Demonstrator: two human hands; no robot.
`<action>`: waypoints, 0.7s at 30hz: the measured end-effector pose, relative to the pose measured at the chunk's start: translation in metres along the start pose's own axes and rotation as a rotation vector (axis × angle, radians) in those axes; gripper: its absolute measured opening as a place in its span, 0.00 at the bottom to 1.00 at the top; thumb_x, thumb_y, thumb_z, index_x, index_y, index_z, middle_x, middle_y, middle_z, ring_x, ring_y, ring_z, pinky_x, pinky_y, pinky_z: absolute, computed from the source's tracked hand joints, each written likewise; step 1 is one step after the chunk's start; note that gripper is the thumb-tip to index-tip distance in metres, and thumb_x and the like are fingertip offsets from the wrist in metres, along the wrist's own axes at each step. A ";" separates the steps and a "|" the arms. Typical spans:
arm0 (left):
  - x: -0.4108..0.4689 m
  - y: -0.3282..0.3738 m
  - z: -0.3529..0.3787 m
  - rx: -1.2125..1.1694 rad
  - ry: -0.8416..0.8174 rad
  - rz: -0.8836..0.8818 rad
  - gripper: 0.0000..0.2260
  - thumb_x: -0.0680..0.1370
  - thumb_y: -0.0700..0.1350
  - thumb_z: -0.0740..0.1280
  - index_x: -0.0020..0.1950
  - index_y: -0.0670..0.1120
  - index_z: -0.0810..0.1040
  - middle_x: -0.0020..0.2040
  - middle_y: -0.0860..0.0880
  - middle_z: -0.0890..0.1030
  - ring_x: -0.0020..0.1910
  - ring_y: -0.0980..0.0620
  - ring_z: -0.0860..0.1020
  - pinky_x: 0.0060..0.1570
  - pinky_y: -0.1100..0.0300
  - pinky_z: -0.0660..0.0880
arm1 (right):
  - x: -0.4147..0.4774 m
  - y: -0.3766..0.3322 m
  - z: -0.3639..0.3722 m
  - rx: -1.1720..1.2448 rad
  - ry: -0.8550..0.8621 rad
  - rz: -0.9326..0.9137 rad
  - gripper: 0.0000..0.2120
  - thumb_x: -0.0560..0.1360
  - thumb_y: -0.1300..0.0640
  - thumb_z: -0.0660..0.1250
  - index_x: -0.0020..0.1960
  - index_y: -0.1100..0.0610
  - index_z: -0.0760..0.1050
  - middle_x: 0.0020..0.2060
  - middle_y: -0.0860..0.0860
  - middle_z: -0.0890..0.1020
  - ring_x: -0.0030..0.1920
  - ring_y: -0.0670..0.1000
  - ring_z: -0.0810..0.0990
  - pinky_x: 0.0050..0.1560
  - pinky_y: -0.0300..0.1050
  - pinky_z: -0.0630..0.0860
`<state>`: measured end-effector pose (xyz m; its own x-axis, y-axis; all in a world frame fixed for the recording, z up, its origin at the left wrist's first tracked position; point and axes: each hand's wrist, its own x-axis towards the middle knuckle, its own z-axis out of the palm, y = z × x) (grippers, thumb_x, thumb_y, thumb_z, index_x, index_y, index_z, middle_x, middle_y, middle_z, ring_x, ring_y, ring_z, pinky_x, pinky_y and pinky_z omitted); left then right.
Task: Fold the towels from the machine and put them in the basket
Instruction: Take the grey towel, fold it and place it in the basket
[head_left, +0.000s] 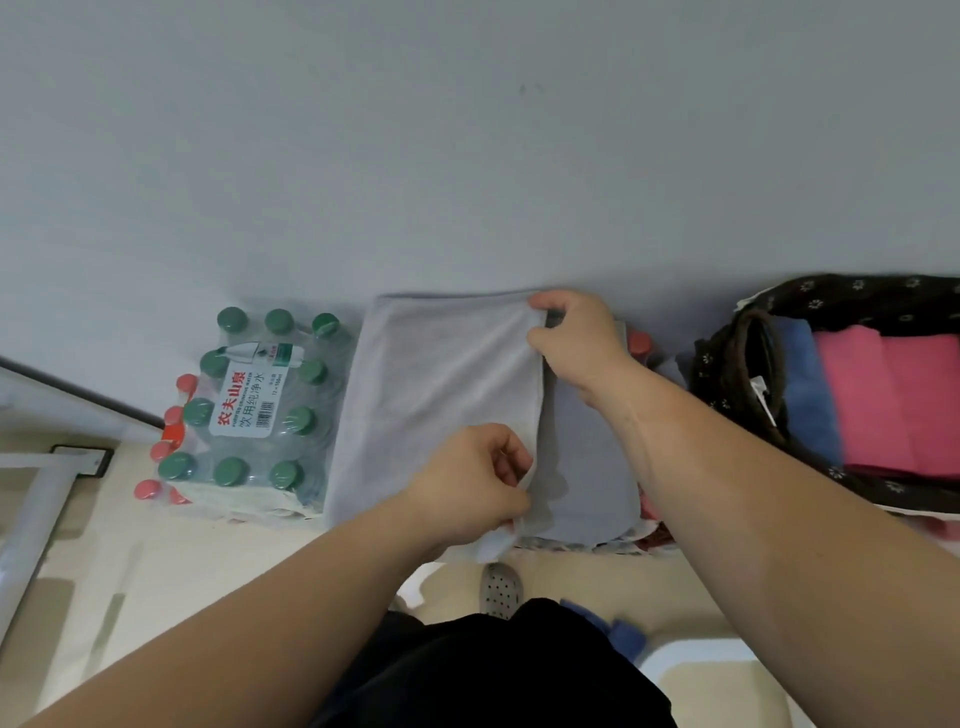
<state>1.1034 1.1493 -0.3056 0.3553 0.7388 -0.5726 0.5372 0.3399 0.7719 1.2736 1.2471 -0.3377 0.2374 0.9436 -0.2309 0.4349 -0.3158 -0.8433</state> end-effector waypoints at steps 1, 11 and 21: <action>0.006 -0.002 0.007 0.037 -0.001 -0.007 0.11 0.67 0.30 0.67 0.45 0.43 0.79 0.33 0.49 0.76 0.28 0.53 0.74 0.31 0.60 0.73 | -0.001 0.006 -0.003 -0.022 -0.022 0.020 0.24 0.72 0.66 0.68 0.68 0.57 0.76 0.65 0.52 0.78 0.64 0.51 0.76 0.68 0.47 0.72; 0.012 0.005 0.019 0.073 0.033 -0.037 0.13 0.69 0.29 0.66 0.46 0.45 0.79 0.35 0.47 0.78 0.25 0.55 0.76 0.27 0.65 0.72 | -0.003 0.014 -0.015 -0.115 -0.092 -0.054 0.27 0.72 0.67 0.66 0.70 0.56 0.73 0.69 0.51 0.74 0.69 0.49 0.71 0.68 0.36 0.65; 0.007 0.038 0.066 0.016 -0.132 0.086 0.13 0.70 0.31 0.68 0.52 0.42 0.80 0.32 0.50 0.79 0.25 0.55 0.77 0.29 0.63 0.73 | -0.014 0.023 -0.065 -0.222 0.152 -0.016 0.20 0.73 0.62 0.68 0.64 0.59 0.79 0.62 0.55 0.80 0.63 0.54 0.78 0.66 0.46 0.72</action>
<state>1.1766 1.1293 -0.2980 0.4973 0.6814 -0.5371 0.5124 0.2689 0.8156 1.3362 1.2205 -0.3223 0.3495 0.9280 -0.1288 0.6155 -0.3311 -0.7152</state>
